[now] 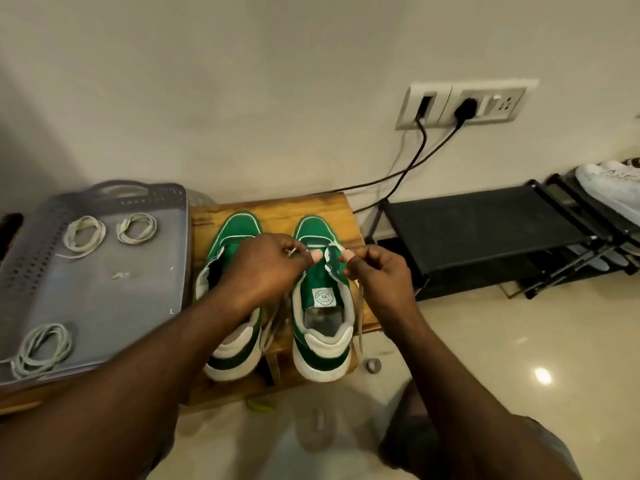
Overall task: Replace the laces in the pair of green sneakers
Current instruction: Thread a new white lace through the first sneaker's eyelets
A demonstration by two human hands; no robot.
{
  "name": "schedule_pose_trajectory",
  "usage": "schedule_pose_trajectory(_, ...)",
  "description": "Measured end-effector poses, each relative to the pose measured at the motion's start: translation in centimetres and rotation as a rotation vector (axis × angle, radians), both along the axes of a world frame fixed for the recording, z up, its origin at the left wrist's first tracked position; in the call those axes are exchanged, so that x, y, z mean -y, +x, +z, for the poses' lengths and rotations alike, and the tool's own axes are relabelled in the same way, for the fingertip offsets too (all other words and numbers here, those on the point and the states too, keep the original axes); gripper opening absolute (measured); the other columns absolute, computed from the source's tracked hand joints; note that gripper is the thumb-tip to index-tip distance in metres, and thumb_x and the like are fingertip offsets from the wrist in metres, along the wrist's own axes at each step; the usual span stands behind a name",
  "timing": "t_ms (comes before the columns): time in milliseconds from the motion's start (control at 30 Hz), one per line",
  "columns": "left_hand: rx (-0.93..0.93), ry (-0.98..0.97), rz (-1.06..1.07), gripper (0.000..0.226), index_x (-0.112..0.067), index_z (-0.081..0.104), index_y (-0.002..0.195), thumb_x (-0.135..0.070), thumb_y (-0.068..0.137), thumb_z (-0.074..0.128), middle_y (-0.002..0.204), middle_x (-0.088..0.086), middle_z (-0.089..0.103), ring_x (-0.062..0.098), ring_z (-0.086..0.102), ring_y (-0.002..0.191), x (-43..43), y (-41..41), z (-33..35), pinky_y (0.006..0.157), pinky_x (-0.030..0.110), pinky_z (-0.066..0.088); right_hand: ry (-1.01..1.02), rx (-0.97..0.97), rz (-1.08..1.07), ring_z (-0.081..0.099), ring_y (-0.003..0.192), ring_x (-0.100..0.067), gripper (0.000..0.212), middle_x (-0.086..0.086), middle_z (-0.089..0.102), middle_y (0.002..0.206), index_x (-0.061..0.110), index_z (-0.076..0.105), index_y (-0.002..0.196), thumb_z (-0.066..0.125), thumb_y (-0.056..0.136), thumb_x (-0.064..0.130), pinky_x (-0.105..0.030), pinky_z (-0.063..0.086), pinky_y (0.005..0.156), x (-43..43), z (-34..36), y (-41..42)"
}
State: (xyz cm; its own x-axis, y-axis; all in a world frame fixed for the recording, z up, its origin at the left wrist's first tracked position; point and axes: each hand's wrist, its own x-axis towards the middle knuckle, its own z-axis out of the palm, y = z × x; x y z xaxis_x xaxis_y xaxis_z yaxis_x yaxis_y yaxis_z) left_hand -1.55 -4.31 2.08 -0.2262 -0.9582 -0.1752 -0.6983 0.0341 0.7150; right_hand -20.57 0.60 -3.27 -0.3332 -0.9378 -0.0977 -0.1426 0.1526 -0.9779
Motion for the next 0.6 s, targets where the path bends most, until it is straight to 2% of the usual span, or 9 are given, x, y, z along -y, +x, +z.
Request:
schedule_pose_trajectory(100,0.204,0.073,-0.064,0.043,-0.027,0.072,0.123,-0.046,0.086,0.081,0.119,-0.002,0.071,0.017,0.064,0.1,1.1,-1.7,-0.7,0.085,0.032,0.053,0.039,-0.058,0.031,0.074,0.078,-0.015,0.019,-0.002,0.077,0.081,0.013,0.077,0.082,0.072,0.099,0.021,-0.037,0.062,0.077,2.0,-1.0,0.1)
schedule_pose_trajectory(200,0.275,0.068,-0.034,0.045,-0.03,0.069,0.119,-0.045,0.08,0.084,0.108,-0.002,0.07,0.018,0.066,0.09,1.5,-2.5,-1.6,0.076,0.031,0.054,0.079,-0.186,0.05,0.072,0.071,-0.01,0.013,0.002,0.075,0.077,0.019,0.078,0.086,0.072,0.097,0.019,-0.03,0.062,0.068,3.8,-1.2,0.3)
schedule_pose_trajectory(267,0.291,0.041,-0.01,0.038,-0.03,0.071,0.115,-0.038,0.079,0.081,0.097,-0.003,0.071,0.018,0.067,0.084,1.5,-2.5,-1.8,0.075,0.033,0.057,0.084,-0.281,0.052,0.069,0.067,-0.007,0.013,0.004,0.074,0.073,0.022,0.078,0.087,0.071,0.096,0.018,-0.03,0.06,0.065,4.7,-1.4,0.3)
schedule_pose_trajectory(367,0.27,-0.008,0.023,0.035,-0.03,0.073,0.112,-0.033,0.078,0.077,0.093,-0.003,0.073,0.019,0.068,0.084,1.2,-2.5,-1.8,0.078,0.037,0.06,0.087,-0.406,0.077,0.068,0.068,-0.007,0.011,0.008,0.071,0.069,0.025,0.077,0.086,0.069,0.093,0.023,-0.038,0.063,0.069,5.0,-1.7,0.4)
schedule_pose_trajectory(500,0.243,-0.064,0.03,0.03,-0.03,0.074,0.113,-0.027,0.084,0.076,0.101,0.0,0.074,0.02,0.068,0.088,0.7,-2.4,-2.1,0.078,0.036,0.059,0.094,-0.517,0.076,0.069,0.078,-0.006,0.009,0.012,0.073,0.08,0.028,0.075,0.085,0.074,0.091,0.034,-0.04,0.062,0.073,4.5,-1.8,0.9)
schedule_pose_trajectory(600,0.189,-0.05,0.042,0.031,-0.028,0.076,0.115,-0.012,0.088,0.071,0.114,0.001,0.075,0.02,0.069,0.099,0.8,-2.0,-2.5,0.088,0.038,0.059,0.087,-0.588,0.082,0.07,0.085,-0.01,0.006,0.011,0.074,0.088,0.029,0.075,0.085,0.074,0.091,0.032,-0.04,0.061,0.077,4.5,-1.8,1.3)
